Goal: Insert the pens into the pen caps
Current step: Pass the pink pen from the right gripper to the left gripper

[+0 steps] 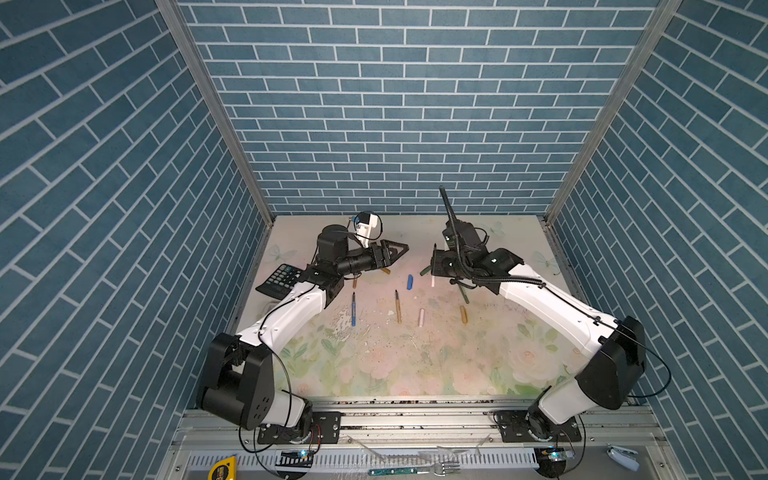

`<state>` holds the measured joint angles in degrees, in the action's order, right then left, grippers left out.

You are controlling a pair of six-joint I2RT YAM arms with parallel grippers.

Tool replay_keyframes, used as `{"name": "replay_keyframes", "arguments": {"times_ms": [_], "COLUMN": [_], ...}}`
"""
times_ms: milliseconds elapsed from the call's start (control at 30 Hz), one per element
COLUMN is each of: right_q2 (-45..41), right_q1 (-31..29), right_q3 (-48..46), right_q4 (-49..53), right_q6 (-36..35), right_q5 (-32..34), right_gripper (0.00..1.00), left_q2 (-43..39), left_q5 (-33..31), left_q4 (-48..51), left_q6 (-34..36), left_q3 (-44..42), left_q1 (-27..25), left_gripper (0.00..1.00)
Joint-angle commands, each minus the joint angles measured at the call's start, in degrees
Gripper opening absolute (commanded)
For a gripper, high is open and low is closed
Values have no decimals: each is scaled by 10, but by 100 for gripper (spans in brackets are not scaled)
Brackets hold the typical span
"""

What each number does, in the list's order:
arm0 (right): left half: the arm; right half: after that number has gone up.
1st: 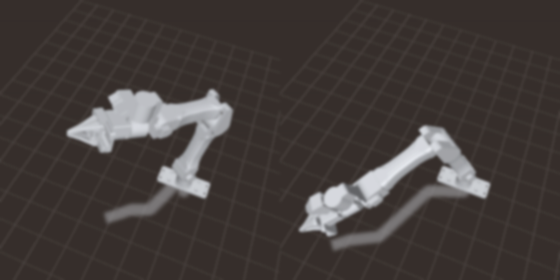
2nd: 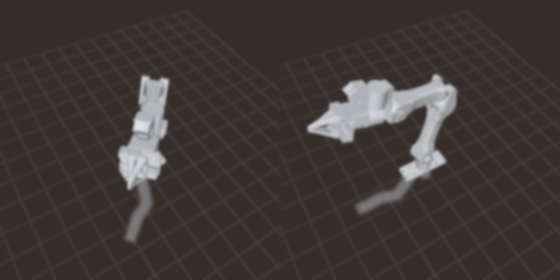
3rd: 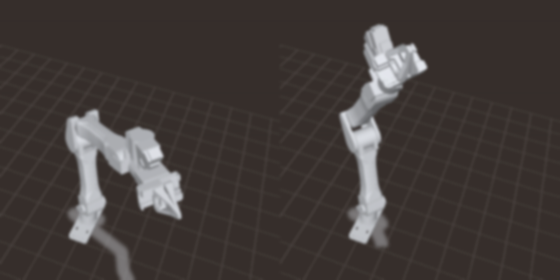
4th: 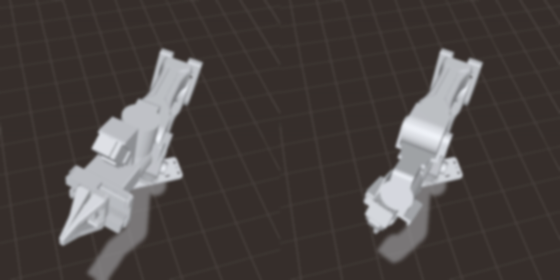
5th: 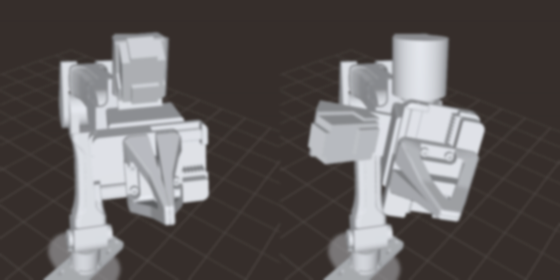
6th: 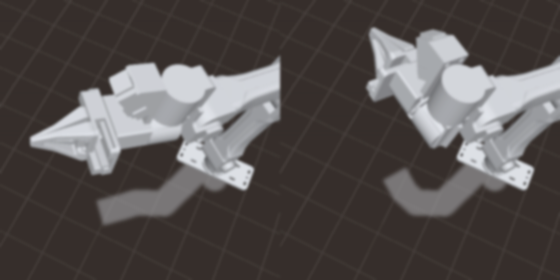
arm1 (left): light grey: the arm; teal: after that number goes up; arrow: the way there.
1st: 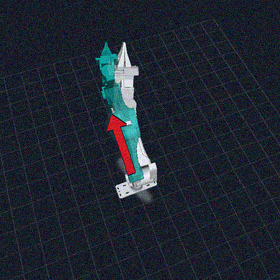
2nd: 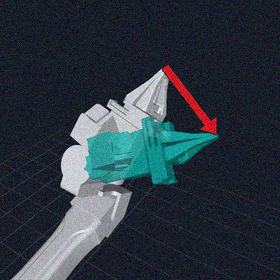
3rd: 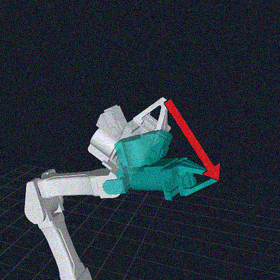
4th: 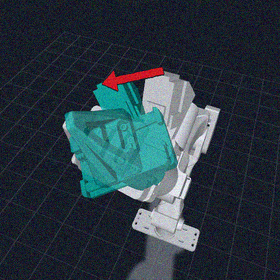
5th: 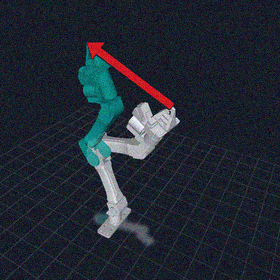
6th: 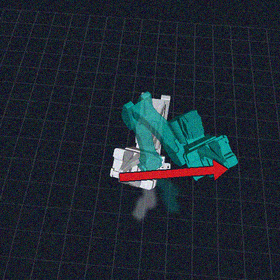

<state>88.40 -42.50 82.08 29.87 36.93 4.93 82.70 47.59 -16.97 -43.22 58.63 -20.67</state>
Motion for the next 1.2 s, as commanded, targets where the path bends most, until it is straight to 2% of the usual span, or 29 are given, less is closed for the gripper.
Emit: {"name": "replay_keyframes", "arguments": {"times_ms": [0, 133, 267, 567, 1000, 1167], "right_q2": [-23, -50, -71, -80, -69, -65], "right_q1": [-3, -4, -5, -14, -20, -20], "right_q3": [5, -19, -40, -57, -58, -61], "right_q4": [-21, -74, -111, -126, -140, -138], "right_q6": [-32, -26, -14, 12, 31, 38], "right_q5": [-4, -26, -42, -60, -83, -87], "right_gripper": [11, 11, 11, 10, 9, 9], "left_q2": [23, 33, 31, 37, 32, 37], "left_q5": [58, 64, 45, 46, 27, 25], "left_q4": [-47, -7, 25, -24, -23, -66], "left_q6": [6, 44, 84, 62, 68, 33], "left_q3": [4, 16, 20, 4, 0, -13], "left_q1": [-12, -46, -79, -85, -88, -89], "left_gripper": [69, 66, 65, 57, 36, 30]}}
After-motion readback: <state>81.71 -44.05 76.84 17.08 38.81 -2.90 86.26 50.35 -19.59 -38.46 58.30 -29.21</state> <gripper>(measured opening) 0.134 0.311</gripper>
